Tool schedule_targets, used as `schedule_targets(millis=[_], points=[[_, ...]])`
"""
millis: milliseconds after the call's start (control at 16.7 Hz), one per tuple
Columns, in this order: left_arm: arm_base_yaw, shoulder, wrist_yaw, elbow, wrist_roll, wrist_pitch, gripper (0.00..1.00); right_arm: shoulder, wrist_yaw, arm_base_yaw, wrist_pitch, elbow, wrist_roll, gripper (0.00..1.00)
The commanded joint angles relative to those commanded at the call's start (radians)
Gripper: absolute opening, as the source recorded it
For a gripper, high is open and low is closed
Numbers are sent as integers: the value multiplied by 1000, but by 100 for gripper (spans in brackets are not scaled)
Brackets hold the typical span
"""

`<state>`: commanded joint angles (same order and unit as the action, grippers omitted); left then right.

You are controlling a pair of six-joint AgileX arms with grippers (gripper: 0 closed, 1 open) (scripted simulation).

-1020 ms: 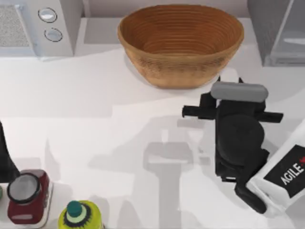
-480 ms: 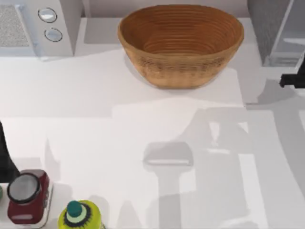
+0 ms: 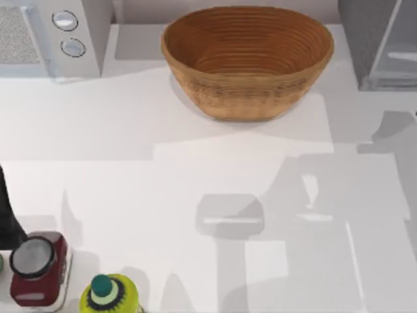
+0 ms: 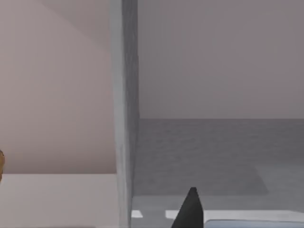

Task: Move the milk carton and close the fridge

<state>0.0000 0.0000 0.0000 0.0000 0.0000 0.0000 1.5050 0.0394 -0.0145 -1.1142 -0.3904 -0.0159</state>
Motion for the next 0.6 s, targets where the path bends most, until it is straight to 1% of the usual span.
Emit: schedule_targets(millis=[180, 300, 420, 600], points=[[0, 0, 0, 0, 0, 0, 100, 17, -3, -2, 1, -16, -1, 0], [0, 0, 0, 0, 0, 0, 100, 73, -24, 9, 15, -67, -1, 0], [0, 0, 0, 0, 0, 0, 100, 171, -55, 31, 33, -154, 1, 0], [0, 0, 0, 0, 0, 0, 100, 366, -108, 81, 65, -353, 4, 0]])
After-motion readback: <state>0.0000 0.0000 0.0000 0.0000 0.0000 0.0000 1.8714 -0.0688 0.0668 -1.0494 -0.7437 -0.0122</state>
